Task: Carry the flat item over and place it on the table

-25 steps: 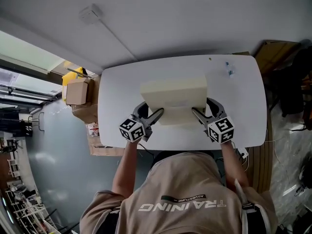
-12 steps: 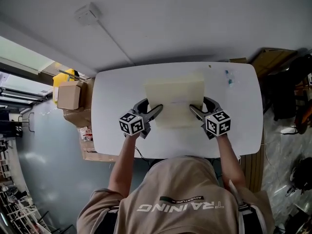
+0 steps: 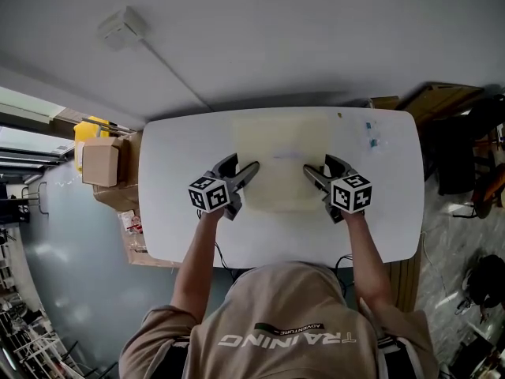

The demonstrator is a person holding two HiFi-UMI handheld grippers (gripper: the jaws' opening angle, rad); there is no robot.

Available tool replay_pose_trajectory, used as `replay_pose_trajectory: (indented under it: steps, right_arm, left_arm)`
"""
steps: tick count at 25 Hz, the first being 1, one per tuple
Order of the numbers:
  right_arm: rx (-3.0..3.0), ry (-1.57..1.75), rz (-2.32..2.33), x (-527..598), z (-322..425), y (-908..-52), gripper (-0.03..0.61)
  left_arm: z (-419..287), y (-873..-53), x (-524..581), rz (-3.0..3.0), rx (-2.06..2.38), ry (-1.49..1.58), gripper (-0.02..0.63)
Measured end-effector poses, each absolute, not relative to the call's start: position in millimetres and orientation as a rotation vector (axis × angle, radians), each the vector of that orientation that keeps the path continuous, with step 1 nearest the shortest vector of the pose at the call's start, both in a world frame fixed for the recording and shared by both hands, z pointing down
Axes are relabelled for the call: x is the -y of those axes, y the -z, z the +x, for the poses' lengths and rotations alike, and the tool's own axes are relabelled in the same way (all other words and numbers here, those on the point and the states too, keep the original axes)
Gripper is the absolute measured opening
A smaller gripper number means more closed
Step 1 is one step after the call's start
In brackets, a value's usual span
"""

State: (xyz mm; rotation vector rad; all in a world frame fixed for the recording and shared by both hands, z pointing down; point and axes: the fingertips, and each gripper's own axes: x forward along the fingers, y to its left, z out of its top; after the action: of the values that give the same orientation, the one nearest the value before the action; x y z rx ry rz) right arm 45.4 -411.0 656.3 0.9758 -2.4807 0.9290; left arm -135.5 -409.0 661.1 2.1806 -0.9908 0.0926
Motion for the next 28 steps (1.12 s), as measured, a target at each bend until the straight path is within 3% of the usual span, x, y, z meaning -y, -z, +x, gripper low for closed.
replay_pose_trajectory:
  steps: [18,28]
  right_arm:
    - [2.335,-1.166,0.966,454.2,47.6,-729.6,0.288]
    - [2.274,-1.141,0.947,460.6,45.9,-752.6,0.288]
  left_arm:
    - [-138.8,-742.0,454.0,1.864,1.054,-0.114,0.302]
    - [-142.2,-767.6,462.7,1.844,1.079,-0.239,0.302]
